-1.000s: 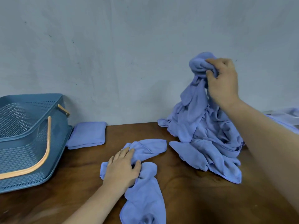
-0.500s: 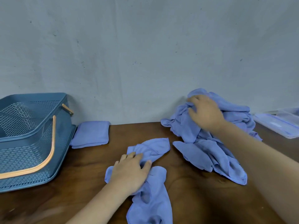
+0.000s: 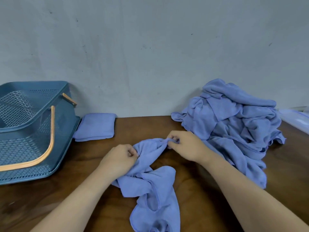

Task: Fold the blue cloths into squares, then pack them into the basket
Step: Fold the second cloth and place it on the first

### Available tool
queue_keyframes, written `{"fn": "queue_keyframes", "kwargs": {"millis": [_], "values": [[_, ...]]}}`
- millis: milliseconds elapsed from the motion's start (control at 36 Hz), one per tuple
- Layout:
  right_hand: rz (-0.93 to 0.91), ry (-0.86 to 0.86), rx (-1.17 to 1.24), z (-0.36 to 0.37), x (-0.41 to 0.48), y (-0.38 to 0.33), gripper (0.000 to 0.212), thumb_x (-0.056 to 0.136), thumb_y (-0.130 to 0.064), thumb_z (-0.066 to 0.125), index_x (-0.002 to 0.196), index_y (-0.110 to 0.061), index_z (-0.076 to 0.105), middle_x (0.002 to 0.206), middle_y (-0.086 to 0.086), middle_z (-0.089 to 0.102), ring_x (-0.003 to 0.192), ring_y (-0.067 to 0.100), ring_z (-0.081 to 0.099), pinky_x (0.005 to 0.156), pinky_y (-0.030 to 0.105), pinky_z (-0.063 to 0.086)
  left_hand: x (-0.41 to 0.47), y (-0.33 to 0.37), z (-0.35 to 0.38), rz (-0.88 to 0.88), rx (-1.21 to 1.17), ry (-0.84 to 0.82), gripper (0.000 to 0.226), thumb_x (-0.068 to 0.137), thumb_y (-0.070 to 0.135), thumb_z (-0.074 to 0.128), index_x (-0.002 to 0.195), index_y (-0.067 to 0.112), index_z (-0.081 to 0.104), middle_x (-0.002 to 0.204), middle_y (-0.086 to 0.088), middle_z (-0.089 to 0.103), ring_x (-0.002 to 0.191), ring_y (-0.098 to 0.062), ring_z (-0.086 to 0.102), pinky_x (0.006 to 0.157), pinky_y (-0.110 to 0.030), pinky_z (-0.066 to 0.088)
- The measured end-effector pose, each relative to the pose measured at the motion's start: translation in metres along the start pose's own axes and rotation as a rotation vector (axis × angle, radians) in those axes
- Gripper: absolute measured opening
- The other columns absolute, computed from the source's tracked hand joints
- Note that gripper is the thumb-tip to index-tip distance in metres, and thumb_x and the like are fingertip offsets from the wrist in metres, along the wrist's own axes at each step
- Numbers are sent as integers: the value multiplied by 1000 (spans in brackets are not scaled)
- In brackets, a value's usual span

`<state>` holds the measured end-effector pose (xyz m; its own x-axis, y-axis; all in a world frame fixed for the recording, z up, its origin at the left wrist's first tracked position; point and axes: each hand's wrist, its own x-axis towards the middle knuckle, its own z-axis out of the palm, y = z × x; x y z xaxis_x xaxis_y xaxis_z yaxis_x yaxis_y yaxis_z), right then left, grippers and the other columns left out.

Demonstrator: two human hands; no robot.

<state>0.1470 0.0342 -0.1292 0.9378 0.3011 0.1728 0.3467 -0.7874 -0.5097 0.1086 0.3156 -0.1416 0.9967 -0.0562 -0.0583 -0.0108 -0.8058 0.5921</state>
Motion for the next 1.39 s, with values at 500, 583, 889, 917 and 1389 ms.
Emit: {"fn": "queue_keyframes", "kwargs": {"millis": [500, 583, 889, 917, 1389], "values": [[243, 154, 346, 23, 67, 24, 54, 101, -17, 65, 152, -19, 49, 151, 4, 52, 139, 21, 52, 116, 37, 43, 5, -12, 18, 213, -2, 432, 24, 105, 31, 56, 127, 28, 64, 124, 12, 62, 117, -15, 57, 97, -32, 42], [161, 75, 32, 34, 66, 38, 53, 106, -24, 53, 158, -21, 44, 162, 4, 43, 147, 25, 42, 119, 32, 34, 2, -7, 26, 195, 199, 203, 46, 102, 57, 40, 137, 35, 60, 140, 16, 60, 131, -13, 53, 106, -35, 40], [295, 127, -225, 33, 95, 79, 60, 108, -40, 39, 160, -10, 33, 163, 19, 37, 150, 36, 34, 122, 49, 32, 3, -12, 35, 130, 250, 91, 58, 109, 57, 32, 164, 37, 31, 174, 15, 17, 161, -6, 9, 131, -34, 5], [299, 125, -226, 33, 94, 80, 58, 108, -38, 39, 159, -10, 35, 161, 19, 40, 148, 36, 36, 121, 48, 33, 3, -12, 36, 126, 249, 91, 59, 109, 58, 31, 164, 37, 30, 174, 15, 16, 161, -6, 8, 131, -34, 4], [302, 227, -109, 41, 50, 12, 44, 86, -77, 60, 90, -33, 61, 94, -15, 64, 100, 17, 51, 90, 45, 48, -3, -9, 33, 190, 204, 252, 36, 104, 46, 51, 138, 37, 61, 137, 22, 51, 132, -8, 45, 106, -30, 38]]}}
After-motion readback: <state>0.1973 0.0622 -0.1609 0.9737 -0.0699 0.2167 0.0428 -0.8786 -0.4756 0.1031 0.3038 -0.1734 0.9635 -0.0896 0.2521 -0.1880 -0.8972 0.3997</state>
